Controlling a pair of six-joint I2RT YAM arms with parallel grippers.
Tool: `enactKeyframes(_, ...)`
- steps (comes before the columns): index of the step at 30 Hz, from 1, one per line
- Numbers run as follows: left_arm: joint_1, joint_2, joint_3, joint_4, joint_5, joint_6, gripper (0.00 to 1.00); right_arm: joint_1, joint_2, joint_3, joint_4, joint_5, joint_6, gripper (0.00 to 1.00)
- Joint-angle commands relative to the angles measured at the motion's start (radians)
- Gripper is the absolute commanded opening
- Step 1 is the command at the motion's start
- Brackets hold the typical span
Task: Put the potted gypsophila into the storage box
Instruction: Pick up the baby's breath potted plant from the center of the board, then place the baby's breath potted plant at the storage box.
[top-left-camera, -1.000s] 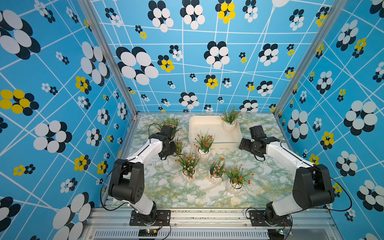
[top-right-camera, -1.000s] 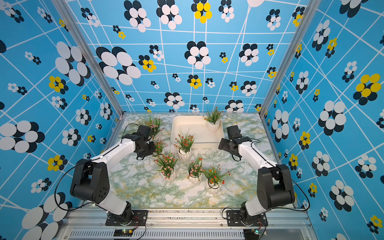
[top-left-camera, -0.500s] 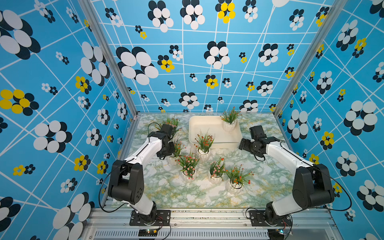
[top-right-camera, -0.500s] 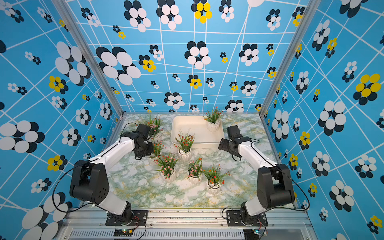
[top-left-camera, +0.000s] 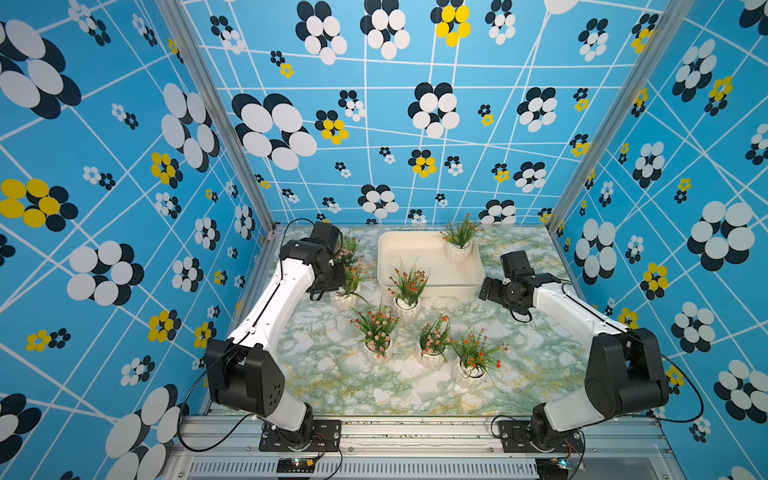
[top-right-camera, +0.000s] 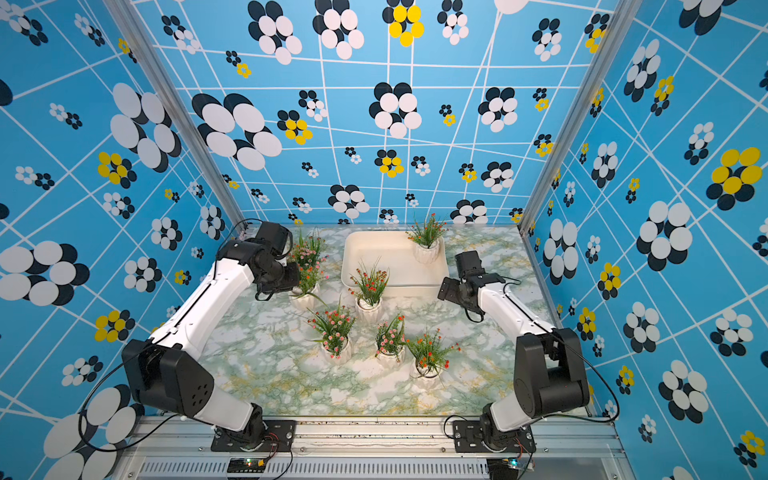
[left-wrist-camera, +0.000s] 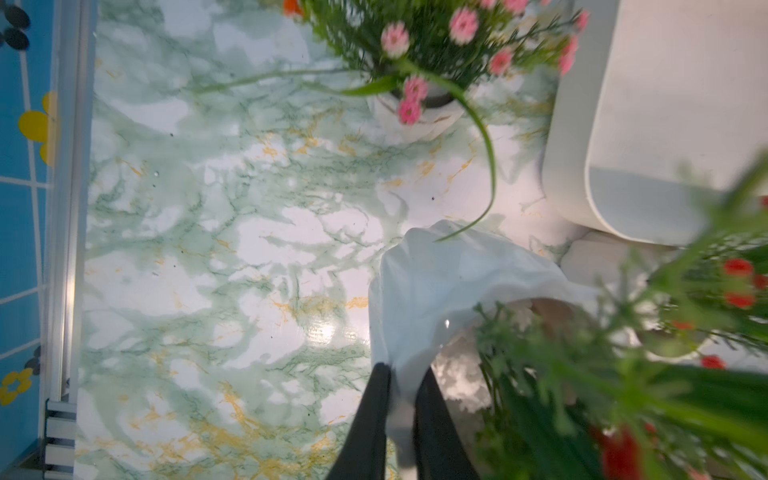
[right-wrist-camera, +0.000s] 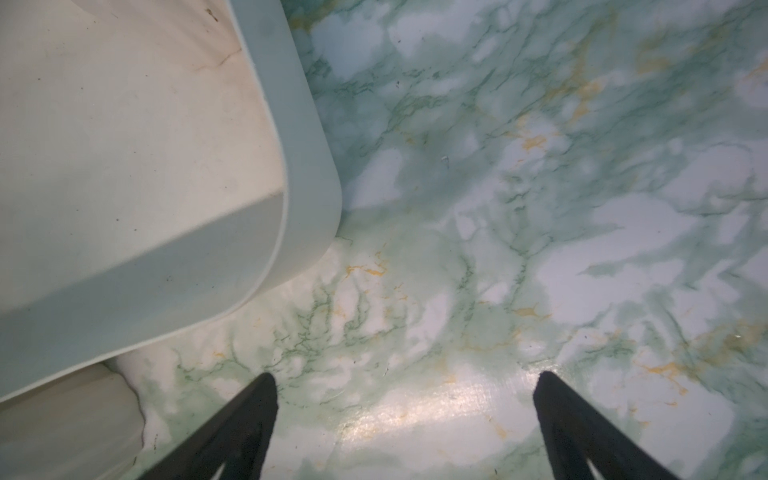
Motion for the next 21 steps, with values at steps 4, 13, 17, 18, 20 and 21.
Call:
enactKeyframes(4,-0.017,0.098,0.317,-0.067,0.064,0.062,0.0,-0.013,0.008,0.058,-0.04,-0.023,-0.02,0.99)
enactKeyframes(13,-0.126,0.459,0.824,-0.102,0.131,0.097,0.0,-0.042,0.045,0.131,-0.031,-0.075,-0.036,0.99)
enactKeyframes(17,-0.17,0.652,1.095,-0.158,0.146,0.098,0.0,-0.057,0.056,0.145,-0.01,-0.089,-0.036,0.99)
enactKeyframes(18,-0.178,0.704,1.16,-0.171,0.148,0.088,0.0,-0.058,0.068,0.152,-0.001,-0.101,-0.037,0.99)
enactKeyframes(20,-0.185,0.777,1.241,-0.164,0.166,0.064,0.0,-0.113,0.093,0.183,-0.01,-0.131,-0.037,0.99)
enactKeyframes(21,-0.19,0.806,1.253,-0.15,0.177,0.049,0.0,-0.122,0.105,0.201,-0.018,-0.139,-0.043,0.99)
